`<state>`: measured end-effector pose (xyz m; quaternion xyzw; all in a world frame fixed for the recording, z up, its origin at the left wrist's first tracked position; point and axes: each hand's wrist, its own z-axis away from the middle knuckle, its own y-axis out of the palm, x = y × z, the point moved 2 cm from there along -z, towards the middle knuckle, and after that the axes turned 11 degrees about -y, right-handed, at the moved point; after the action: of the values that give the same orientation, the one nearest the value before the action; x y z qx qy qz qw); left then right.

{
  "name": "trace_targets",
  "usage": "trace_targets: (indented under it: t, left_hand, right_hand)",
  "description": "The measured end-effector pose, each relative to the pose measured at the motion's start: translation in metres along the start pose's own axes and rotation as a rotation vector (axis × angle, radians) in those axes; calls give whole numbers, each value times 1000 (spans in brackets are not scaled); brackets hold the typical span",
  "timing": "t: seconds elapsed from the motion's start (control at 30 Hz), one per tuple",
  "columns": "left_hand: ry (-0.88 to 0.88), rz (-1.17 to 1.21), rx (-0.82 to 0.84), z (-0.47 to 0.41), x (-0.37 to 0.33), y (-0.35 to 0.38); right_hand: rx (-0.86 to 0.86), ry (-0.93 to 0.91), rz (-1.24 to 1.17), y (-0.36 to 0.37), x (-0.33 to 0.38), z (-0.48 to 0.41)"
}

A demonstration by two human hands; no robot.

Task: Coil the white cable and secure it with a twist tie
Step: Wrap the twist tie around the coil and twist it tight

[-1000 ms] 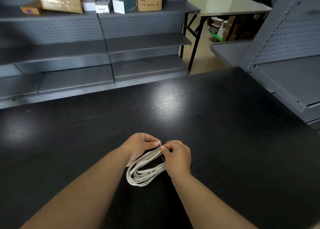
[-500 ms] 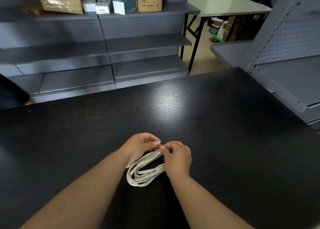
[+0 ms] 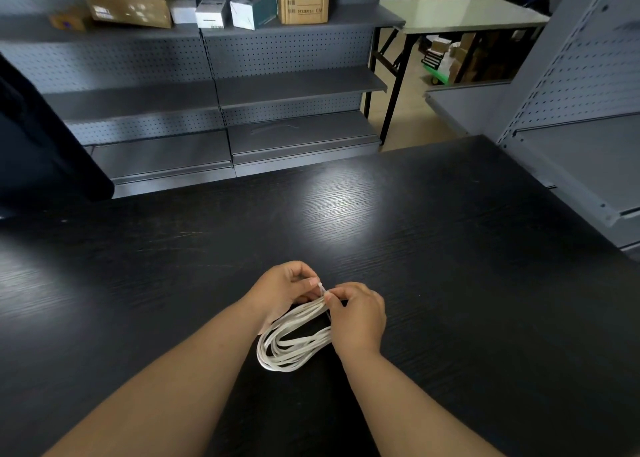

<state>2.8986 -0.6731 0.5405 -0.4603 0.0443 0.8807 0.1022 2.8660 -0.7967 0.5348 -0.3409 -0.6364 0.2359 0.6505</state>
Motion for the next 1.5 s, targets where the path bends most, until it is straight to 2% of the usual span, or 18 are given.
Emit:
trace_targets:
  t: [0.17, 0.33, 0.53, 0.87, 1.07, 1.23, 1.37, 1.5]
  left_hand:
    - [-26, 16, -9, -2, 3, 0]
    - [-144, 111, 54, -3, 7, -4]
    - [-172, 74, 51, -5, 8, -4]
    - [-161, -7, -56, -6, 3, 2]
    - [-172, -95, -259, -6, 1, 11]
    - [-109, -200, -392, -4, 8, 19]
    - [-51, -136, -404, 0, 14, 23]
    - [-72, -18, -329, 1, 12, 22]
  right_hand:
    - [2, 5, -13, -1, 0, 0]
    - [-2, 9, -10, -2, 1, 1]
    - [-1, 18, -17, -1, 2, 1]
    - [-15, 11, 5, 0, 1, 2]
    - [-9, 7, 28, 0, 2, 1]
    - [-7, -2, 36, 0, 1, 1]
    - [8, -8, 33, 0, -1, 1]
    - [13, -5, 9, -1, -1, 0]
